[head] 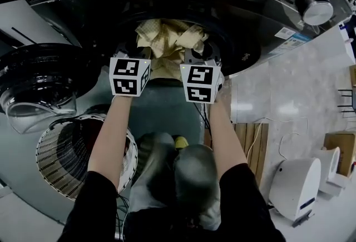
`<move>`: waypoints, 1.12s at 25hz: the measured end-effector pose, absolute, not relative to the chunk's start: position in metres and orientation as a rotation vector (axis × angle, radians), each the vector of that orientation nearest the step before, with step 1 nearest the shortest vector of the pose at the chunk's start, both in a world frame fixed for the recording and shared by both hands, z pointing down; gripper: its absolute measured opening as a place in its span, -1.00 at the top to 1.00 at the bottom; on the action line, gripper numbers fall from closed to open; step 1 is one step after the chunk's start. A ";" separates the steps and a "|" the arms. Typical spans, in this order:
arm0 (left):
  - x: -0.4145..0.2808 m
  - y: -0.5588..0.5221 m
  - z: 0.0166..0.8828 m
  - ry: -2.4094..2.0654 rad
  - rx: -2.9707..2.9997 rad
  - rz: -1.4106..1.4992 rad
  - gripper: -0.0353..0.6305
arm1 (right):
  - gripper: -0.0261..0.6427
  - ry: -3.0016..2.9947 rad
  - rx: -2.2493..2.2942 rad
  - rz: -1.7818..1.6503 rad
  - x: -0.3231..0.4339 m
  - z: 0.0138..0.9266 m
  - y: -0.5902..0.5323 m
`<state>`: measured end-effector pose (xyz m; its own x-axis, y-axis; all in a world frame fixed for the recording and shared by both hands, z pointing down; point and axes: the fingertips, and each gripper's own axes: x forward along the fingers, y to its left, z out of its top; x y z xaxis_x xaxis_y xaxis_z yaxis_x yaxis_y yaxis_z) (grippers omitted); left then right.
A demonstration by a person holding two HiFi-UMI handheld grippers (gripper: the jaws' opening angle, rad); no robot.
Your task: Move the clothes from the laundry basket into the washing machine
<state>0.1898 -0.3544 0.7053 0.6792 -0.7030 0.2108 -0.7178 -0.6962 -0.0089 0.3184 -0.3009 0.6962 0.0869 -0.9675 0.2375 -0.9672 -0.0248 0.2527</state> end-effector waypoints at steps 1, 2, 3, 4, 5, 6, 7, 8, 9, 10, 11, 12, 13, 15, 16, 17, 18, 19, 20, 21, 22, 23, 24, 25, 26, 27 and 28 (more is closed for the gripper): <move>0.188 -0.357 0.707 -1.193 2.797 0.293 0.73 | 0.64 -1.936 2.029 0.012 0.316 0.697 -0.304; 0.188 -0.359 0.708 -1.194 2.790 0.288 0.73 | 0.63 -1.953 2.037 0.035 0.316 0.699 -0.307; 0.187 -0.361 0.709 -1.194 2.790 0.289 0.73 | 0.63 -1.964 2.047 0.063 0.318 0.703 -0.311; 0.187 -0.363 0.710 -1.194 2.792 0.294 0.73 | 0.63 -1.972 2.058 0.089 0.320 0.705 -0.314; 0.187 -0.365 0.710 -1.195 2.793 0.296 0.73 | 0.63 -1.981 2.068 0.109 0.322 0.707 -0.317; 0.188 -0.368 0.711 -1.196 2.789 0.295 0.73 | 0.63 -1.993 2.078 0.127 0.323 0.708 -0.320; 0.189 -0.371 0.711 -1.194 2.782 0.292 0.73 | 0.62 -2.007 2.091 0.148 0.325 0.709 -0.323; 0.190 -0.375 0.712 -1.190 2.774 0.291 0.73 | 0.62 -2.019 2.107 0.174 0.328 0.710 -0.327; 0.192 -0.379 0.712 -1.187 2.767 0.297 0.73 | 0.61 -2.027 2.123 0.201 0.331 0.710 -0.331; 0.194 -0.383 0.713 -1.187 2.761 0.307 0.72 | 0.60 -2.030 2.137 0.223 0.334 0.711 -0.334; 0.196 -0.386 0.713 -1.190 2.756 0.316 0.72 | 0.58 -2.033 2.149 0.242 0.337 0.711 -0.338; 0.198 -0.390 0.714 -1.193 2.750 0.317 0.72 | 0.56 -2.037 2.158 0.261 0.340 0.712 -0.341; 0.199 -0.393 0.716 -1.194 2.739 0.312 0.72 | 0.53 -2.041 2.164 0.280 0.342 0.713 -0.344; 0.201 -0.399 0.720 -1.194 2.707 0.296 0.71 | 0.53 -2.048 2.167 0.303 0.344 0.716 -0.351; 0.201 -0.402 0.723 -1.194 2.692 0.293 0.71 | 0.51 -2.049 2.168 0.309 0.345 0.717 -0.354; 0.202 -0.405 0.726 -1.193 2.681 0.294 0.71 | 0.50 -2.048 2.172 0.313 0.346 0.719 -0.357; 0.203 -0.407 0.728 -1.192 2.670 0.297 0.71 | 0.48 -2.048 2.180 0.321 0.347 0.720 -0.360; 0.204 -0.410 0.731 -1.189 2.660 0.302 0.71 | 0.46 -2.049 2.190 0.334 0.349 0.721 -0.363; 0.205 -0.413 0.734 -1.187 2.649 0.311 0.71 | 0.43 -2.051 2.200 0.352 0.351 0.722 -0.366; 0.206 -0.415 0.736 -1.186 2.641 0.324 0.71 | 0.41 -2.051 2.207 0.372 0.353 0.723 -0.369; 0.207 -0.418 0.739 -1.189 2.631 0.337 0.71 | 0.39 -2.050 2.209 0.388 0.356 0.724 -0.372; 0.207 -0.421 0.741 -1.195 2.616 0.349 0.70 | 0.36 -2.048 2.207 0.398 0.358 0.725 -0.374; 0.207 -0.423 0.743 -1.202 2.595 0.353 0.69 | 0.31 -2.046 2.204 0.403 0.359 0.726 -0.377; 0.207 -0.426 0.744 -1.209 2.575 0.351 0.69 | 0.28 -2.045 2.201 0.407 0.360 0.726 -0.378; 0.208 -0.428 0.744 -1.215 2.560 0.346 0.69 | 0.26 -2.044 2.200 0.410 0.360 0.726 -0.380; 0.208 -0.430 0.744 -1.220 2.552 0.343 0.67 | 0.24 -2.045 2.203 0.411 0.361 0.726 -0.381; 0.209 -0.431 0.744 -1.220 2.550 0.344 0.65 | 0.22 -2.046 2.210 0.409 0.362 0.725 -0.381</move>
<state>0.2089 -0.4305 0.7437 0.6122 -0.7160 0.3356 -0.7858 -0.5980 0.1578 0.3617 -0.3813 0.7248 0.0596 -0.9627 0.2640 -0.9902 -0.0906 -0.1067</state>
